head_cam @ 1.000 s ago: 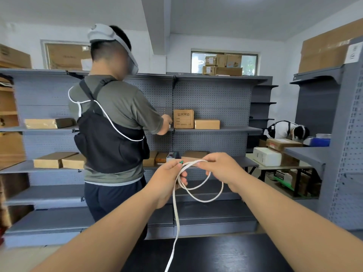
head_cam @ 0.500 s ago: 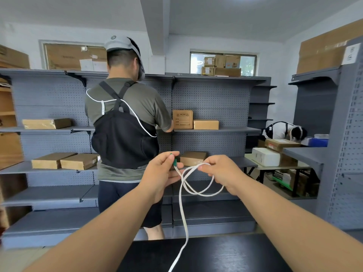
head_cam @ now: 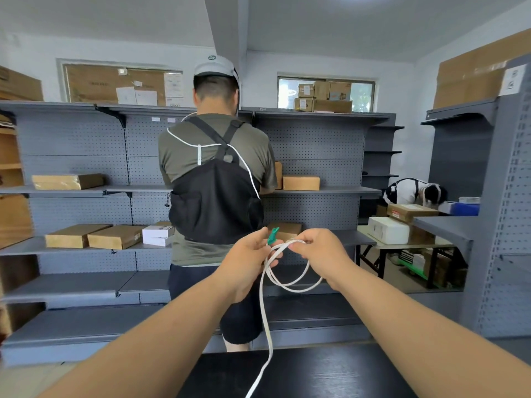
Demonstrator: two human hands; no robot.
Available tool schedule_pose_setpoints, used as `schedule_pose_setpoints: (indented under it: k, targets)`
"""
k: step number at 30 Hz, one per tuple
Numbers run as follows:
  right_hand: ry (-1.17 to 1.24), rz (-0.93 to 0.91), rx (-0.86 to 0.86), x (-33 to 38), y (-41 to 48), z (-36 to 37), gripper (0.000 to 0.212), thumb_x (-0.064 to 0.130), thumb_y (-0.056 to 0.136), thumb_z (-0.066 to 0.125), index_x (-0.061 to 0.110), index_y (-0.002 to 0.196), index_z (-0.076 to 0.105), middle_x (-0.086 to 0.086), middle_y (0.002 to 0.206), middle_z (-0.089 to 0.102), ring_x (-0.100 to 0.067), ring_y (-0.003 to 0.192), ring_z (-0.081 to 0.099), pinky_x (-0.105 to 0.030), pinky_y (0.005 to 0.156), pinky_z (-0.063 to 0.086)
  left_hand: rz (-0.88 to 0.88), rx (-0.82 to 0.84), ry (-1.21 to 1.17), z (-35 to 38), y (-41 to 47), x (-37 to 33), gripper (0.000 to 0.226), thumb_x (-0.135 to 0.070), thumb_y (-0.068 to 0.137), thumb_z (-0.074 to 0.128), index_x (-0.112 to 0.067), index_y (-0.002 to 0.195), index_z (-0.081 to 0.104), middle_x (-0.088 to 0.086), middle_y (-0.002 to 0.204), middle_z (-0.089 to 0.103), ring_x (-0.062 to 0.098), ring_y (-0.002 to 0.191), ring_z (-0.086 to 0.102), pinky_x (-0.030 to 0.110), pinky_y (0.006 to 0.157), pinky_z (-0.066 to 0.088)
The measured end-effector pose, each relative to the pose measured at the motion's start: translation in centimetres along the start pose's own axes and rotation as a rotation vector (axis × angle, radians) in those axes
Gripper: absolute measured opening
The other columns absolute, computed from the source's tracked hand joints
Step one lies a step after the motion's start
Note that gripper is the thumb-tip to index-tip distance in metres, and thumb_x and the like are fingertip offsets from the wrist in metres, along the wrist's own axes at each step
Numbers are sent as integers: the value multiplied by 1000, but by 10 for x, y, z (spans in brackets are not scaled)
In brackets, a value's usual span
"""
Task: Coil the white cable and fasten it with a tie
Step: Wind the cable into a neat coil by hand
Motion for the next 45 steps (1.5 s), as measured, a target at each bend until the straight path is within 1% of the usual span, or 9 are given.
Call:
schedule_pose_setpoints:
  k: [5, 11, 16, 20, 25, 29, 36, 41, 45]
  targets:
    - [-8, 14, -35, -2, 0, -4, 15, 22, 89, 62, 11, 95, 70, 2, 77, 58, -16, 78, 54, -21, 55, 35, 11, -55, -11, -7, 3, 4, 24, 0, 96, 45, 5, 109, 64, 10, 87, 69, 14, 75, 62, 20, 75, 54]
    - [4, 17, -66, -3, 3, -6, 17, 24, 89, 62, 11, 96, 71, 1, 80, 61, -14, 76, 54, -22, 55, 36, -32, -31, -69, 1, -2, 6, 23, -12, 100, 40, -13, 100, 64, 11, 80, 66, 18, 65, 63, 23, 63, 57]
    - [-9, 27, -41, -4, 6, -8, 18, 23, 89, 62, 11, 100, 70, -1, 83, 62, -12, 74, 53, -21, 54, 35, -35, 85, -20, 4, -1, 8, 28, -4, 93, 54, -16, 116, 63, 8, 84, 62, 14, 67, 65, 30, 79, 56]
    - [67, 54, 130, -7, 7, 2, 16, 19, 87, 65, 12, 102, 69, 3, 76, 58, -9, 66, 49, -19, 54, 36, 23, 54, 170, -4, 2, 2, 32, -3, 92, 54, -14, 121, 61, 4, 84, 64, 9, 62, 62, 21, 69, 56]
    - [215, 80, 254, -11, 9, 7, 11, 8, 85, 67, 15, 93, 70, -3, 84, 64, -14, 76, 57, -24, 67, 48, 213, 10, 615, -9, 9, -14, 35, -9, 95, 51, -17, 129, 57, -6, 73, 60, -2, 56, 56, 7, 63, 44]
    - [258, 76, 272, -13, 10, 6, 20, 4, 85, 66, 10, 103, 69, -5, 86, 65, -17, 81, 59, -27, 71, 50, 266, -15, 863, -9, 12, -16, 37, -17, 99, 44, -22, 135, 49, -2, 75, 56, 6, 63, 54, 14, 60, 43]
    - [0, -93, 151, 3, 9, -4, 30, 12, 84, 68, 14, 114, 64, -4, 99, 69, -18, 84, 66, -37, 85, 56, 347, 10, 1057, 1, 11, -17, 41, -16, 102, 34, -15, 143, 36, 3, 102, 44, 6, 70, 53, 9, 67, 39]
    - [-285, -245, 36, 16, 5, -11, 29, 17, 86, 64, 18, 115, 59, 7, 89, 62, -10, 81, 58, -17, 71, 45, 354, 37, 1028, 7, 9, -17, 38, -16, 101, 34, -9, 138, 40, 1, 96, 40, 2, 63, 48, 2, 62, 38]
    - [-347, -316, -23, 20, 1, -11, 20, 18, 89, 61, 17, 109, 63, 2, 93, 65, -11, 79, 58, -23, 76, 50, 345, 23, 1018, 7, 11, -17, 35, -18, 101, 34, -4, 131, 46, -2, 86, 41, 2, 60, 47, 3, 61, 39]
Point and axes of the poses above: each hand's wrist, its own y-axis towards the middle knuckle, its own z-axis out of the palm, x = y × z, the point moved 9 cm from there along y, towards the middle knuckle
